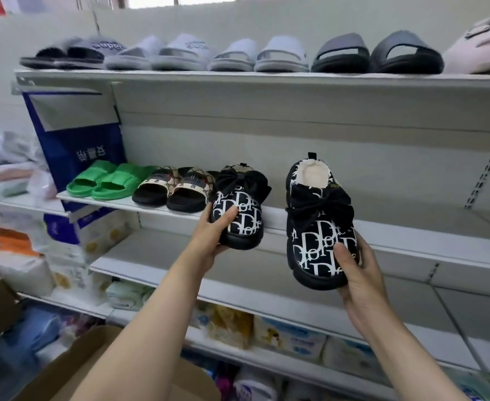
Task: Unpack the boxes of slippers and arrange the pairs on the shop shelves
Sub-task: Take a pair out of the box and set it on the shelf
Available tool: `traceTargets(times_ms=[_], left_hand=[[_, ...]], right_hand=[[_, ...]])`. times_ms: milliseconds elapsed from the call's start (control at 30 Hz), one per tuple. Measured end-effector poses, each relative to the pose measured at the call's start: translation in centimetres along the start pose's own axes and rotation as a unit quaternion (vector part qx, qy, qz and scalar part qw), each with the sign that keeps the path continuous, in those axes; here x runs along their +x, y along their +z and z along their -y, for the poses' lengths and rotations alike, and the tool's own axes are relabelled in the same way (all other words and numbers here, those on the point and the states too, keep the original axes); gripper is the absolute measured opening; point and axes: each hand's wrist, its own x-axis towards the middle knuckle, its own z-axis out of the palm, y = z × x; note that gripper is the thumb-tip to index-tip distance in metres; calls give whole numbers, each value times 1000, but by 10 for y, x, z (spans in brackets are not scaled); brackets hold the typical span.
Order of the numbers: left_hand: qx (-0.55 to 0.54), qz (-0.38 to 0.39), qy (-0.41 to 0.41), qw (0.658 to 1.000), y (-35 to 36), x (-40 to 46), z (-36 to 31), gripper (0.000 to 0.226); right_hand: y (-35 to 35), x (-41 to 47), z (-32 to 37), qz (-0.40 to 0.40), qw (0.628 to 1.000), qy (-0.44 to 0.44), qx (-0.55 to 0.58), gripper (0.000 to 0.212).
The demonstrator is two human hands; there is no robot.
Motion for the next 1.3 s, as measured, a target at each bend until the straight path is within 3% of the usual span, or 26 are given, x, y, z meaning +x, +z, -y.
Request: traceTargets(times_ms=[233, 300, 367, 467, 567, 667, 767, 800, 900, 1000, 1300], left_hand=[[47, 38, -79, 995, -23, 36, -16, 60], [90, 33, -93, 991, -27, 36, -23, 64], [177, 1, -93, 980, -31, 34, -30, 84], [376, -75, 16, 923, -33, 29, -36, 116], [438, -68, 138, 886, -25, 10, -30, 106], [472, -31, 185, 861, -16, -1, -13, 114], [489, -40, 208, 846, -8, -6, 0, 122], [488, -47, 213, 845, -6, -6, 2, 123], [475, -65, 216, 851, -5, 1, 7, 120], [472, -62, 218, 852, -7, 16, 6, 118], [466, -56, 194, 861, -11, 57, 1, 115]], right_hand=[[36, 24, -17, -32, 999, 2, -20, 111], [46, 33, -19, -45, 999, 10, -21, 100], [57, 44, -17, -59, 998, 15, -21, 80], [71, 65, -13, -84, 995, 24, -42, 50], [79, 85, -12, -71, 993, 44, -89, 40], [82, 94, -8, -75, 970, 67, -221, 46], [75, 93, -5, -137, 861, -3, -489, 58], [75, 88, -6, -143, 835, -32, -530, 62], [78, 70, -16, -84, 825, -92, -551, 87], [83, 65, -35, -59, 785, -138, -602, 112], [94, 100, -55, -27, 793, -176, -583, 110]])
